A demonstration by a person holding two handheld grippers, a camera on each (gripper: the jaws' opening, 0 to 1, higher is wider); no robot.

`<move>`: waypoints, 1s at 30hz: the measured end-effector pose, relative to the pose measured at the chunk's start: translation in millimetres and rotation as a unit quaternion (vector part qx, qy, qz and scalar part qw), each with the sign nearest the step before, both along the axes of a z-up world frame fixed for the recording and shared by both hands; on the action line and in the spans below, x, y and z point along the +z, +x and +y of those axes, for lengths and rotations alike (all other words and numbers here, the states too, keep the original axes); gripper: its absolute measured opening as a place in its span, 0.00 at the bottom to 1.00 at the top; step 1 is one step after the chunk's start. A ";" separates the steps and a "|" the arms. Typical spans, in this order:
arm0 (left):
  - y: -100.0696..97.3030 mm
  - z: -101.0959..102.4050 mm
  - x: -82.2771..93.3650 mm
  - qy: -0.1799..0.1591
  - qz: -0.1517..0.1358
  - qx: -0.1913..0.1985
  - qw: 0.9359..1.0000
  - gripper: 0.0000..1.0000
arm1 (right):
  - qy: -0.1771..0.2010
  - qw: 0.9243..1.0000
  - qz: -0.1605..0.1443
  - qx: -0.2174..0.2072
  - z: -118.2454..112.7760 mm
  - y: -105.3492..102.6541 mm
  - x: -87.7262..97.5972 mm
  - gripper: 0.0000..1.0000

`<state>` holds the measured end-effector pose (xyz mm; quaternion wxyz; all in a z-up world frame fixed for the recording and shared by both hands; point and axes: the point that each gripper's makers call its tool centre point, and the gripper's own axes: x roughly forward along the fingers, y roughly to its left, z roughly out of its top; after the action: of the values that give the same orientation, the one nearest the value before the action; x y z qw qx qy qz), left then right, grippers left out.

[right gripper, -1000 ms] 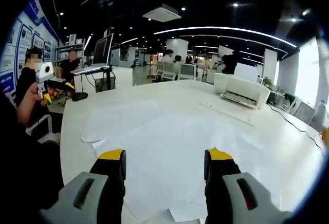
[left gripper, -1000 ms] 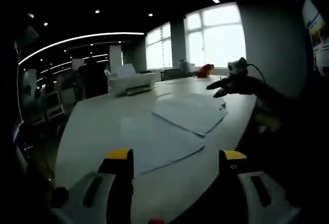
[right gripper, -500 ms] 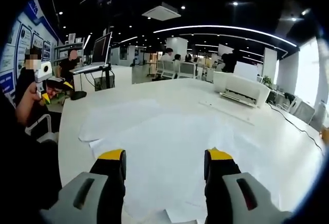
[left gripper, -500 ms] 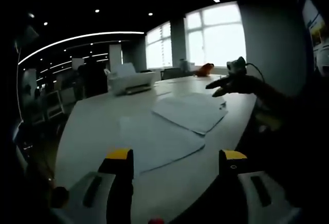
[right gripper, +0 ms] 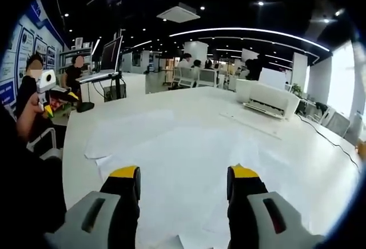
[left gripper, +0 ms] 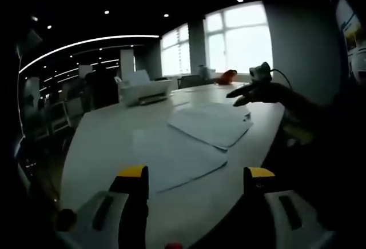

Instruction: Organize the stack of printing papers by aligning and flattening the scattered papers on the table

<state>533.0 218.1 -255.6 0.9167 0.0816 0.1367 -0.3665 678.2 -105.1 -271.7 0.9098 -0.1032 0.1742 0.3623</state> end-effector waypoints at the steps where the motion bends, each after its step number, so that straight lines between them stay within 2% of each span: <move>1: 0.2 0.3 -0.1 0.000 0.000 0.000 1.000 0.70 | 0.000 1.000 0.000 0.000 0.0 0.5 0.2 0.56; 30: 0.5 -5.5 0.8 0.005 0.001 -0.006 1.000 0.70 | 0.004 1.000 -0.007 -0.012 -5.1 17.8 8.4 0.57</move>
<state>533.5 212.6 -254.8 0.9141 0.0867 0.1387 -0.3710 696.0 -110.2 -263.3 0.9155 -0.0996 0.1677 0.3518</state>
